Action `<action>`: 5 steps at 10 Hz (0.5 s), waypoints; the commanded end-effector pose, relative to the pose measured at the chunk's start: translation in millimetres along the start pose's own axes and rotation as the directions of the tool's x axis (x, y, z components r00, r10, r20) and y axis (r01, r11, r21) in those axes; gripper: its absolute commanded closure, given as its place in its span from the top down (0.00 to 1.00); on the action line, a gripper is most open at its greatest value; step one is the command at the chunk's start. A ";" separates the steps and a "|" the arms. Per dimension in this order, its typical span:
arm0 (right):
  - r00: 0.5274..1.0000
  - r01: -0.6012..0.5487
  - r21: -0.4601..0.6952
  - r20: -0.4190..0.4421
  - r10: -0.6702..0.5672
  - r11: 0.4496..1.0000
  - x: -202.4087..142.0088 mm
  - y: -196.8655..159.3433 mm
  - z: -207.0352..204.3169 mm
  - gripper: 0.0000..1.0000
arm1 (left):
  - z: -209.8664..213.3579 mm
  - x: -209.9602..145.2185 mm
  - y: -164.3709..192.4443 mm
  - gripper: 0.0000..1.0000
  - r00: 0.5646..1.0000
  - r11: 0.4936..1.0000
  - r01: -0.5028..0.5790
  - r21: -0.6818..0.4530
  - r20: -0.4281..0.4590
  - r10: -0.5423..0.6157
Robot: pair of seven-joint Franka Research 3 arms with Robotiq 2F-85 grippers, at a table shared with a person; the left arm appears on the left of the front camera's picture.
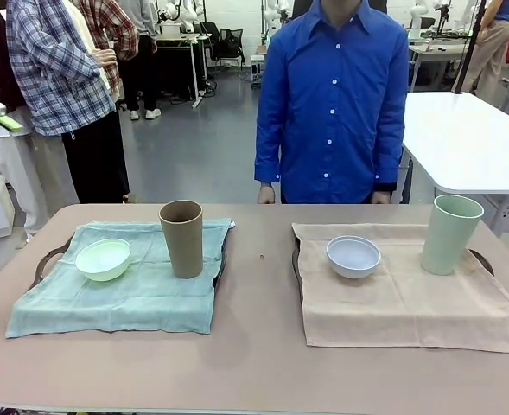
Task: Set up a tray with a mat and arrange the tableware.
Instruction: Place the Picnic Bowl and Reusable plastic cup back onto the Handle tray in front of the human's position.
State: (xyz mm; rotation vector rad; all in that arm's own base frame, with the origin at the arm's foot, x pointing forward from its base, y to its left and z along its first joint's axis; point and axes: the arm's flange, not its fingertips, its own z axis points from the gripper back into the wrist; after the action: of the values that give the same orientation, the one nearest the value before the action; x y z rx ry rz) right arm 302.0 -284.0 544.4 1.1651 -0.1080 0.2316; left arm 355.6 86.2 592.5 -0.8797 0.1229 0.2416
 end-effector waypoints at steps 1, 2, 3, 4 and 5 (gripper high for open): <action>1.000 0.002 0.206 -0.027 0.003 0.979 5.5 -25.1 -0.7 1.00 | 32.7 17.1 17.9 0.84 0.997 0.991 0.034 -0.130 -0.070 -0.043; 0.998 0.061 0.247 -0.038 -0.053 0.967 4.5 -37.1 -12.5 1.00 | 43.5 16.5 33.1 0.84 0.995 0.979 0.067 -0.191 -0.059 -0.079; 0.993 0.119 0.263 -0.035 -0.114 0.957 3.9 -49.2 -22.1 1.00 | 56.9 17.8 45.1 0.84 0.992 0.970 0.102 -0.223 -0.046 -0.115; 0.988 0.153 0.272 -0.039 -0.148 0.950 -1.4 -57.9 -28.4 1.00 | 63.8 13.2 58.0 0.84 0.992 0.957 0.110 -0.267 -0.022 -0.121; 0.984 0.178 0.268 -0.042 -0.173 0.947 -6.5 -63.6 -31.0 1.00 | 69.8 7.9 73.2 0.84 0.996 0.945 0.090 -0.313 0.019 -0.088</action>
State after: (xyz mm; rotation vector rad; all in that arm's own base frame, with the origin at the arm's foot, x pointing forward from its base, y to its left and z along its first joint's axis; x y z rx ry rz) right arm 312.3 -242.8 450.2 1.4281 0.0285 0.1493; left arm 348.5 179.0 583.5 -1.1425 0.0703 0.1708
